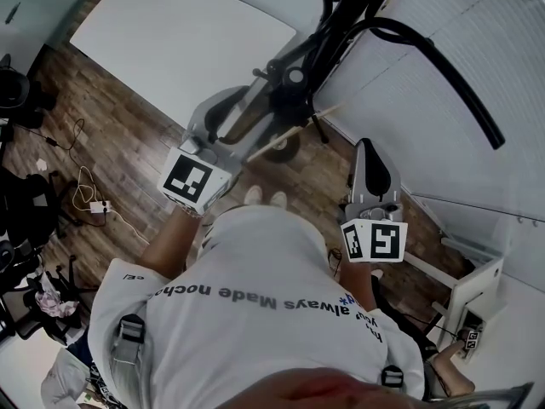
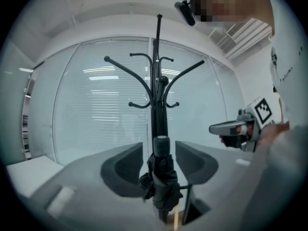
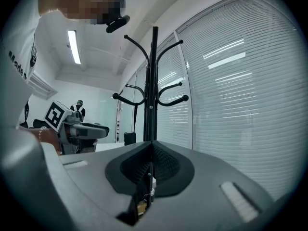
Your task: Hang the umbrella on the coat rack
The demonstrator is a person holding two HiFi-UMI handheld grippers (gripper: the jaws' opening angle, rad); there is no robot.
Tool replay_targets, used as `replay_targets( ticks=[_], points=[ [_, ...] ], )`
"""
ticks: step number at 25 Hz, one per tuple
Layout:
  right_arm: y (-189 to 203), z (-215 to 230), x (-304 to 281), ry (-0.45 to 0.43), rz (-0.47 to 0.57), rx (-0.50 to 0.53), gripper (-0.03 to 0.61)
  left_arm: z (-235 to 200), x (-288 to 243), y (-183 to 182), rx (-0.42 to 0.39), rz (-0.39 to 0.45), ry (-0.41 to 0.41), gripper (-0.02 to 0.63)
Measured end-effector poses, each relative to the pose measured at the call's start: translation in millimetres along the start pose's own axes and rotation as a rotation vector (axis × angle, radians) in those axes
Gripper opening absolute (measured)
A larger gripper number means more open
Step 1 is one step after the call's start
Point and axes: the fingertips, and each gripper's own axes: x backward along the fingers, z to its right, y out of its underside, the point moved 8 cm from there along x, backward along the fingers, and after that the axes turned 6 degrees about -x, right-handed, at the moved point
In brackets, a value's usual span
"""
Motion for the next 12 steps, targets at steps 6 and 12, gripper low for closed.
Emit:
replay_targets(
  ticks=[6,12],
  points=[
    [-3,-5,-1,-0.020,-0.007,0.005,0.002,-3,26,-1,0.028,0.022,-0.083,0.104],
    [-2,-9,-4,-0.045,-0.020,0.019,0.002,2,38,9,0.050,0.031,-0.129,0.052]
  ],
)
